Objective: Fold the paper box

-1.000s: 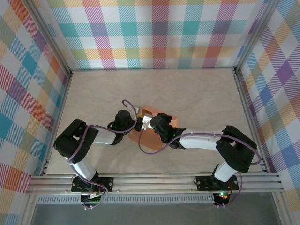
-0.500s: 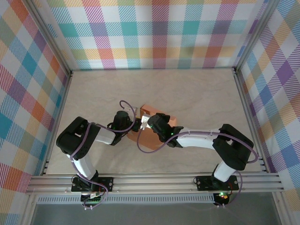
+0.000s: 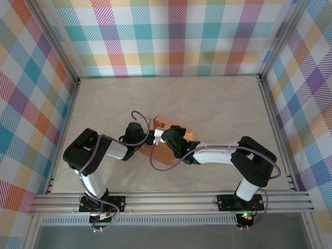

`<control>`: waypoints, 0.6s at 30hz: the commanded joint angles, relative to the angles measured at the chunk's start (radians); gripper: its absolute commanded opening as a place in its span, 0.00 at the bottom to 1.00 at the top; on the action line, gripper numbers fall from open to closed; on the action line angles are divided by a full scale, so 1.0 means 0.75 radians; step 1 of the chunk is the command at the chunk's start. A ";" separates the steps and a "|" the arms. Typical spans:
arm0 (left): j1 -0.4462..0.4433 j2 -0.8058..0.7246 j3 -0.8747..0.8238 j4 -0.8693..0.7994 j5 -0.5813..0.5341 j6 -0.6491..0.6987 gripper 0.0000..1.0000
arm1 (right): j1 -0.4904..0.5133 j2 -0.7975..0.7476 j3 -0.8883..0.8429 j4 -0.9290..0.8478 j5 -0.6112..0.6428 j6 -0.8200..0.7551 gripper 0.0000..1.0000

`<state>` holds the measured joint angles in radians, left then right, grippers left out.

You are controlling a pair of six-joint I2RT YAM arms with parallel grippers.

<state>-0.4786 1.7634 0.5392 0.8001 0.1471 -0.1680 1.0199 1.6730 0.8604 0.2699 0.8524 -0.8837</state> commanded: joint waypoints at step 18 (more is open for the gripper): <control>0.014 0.066 0.030 0.199 0.065 0.003 0.30 | 0.060 0.036 0.045 -0.157 -0.045 0.121 0.00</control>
<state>-0.4740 1.8046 0.5411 0.8700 0.1669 -0.1680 1.0546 1.6798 0.8757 0.2237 0.8551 -0.8371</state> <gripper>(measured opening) 0.303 0.042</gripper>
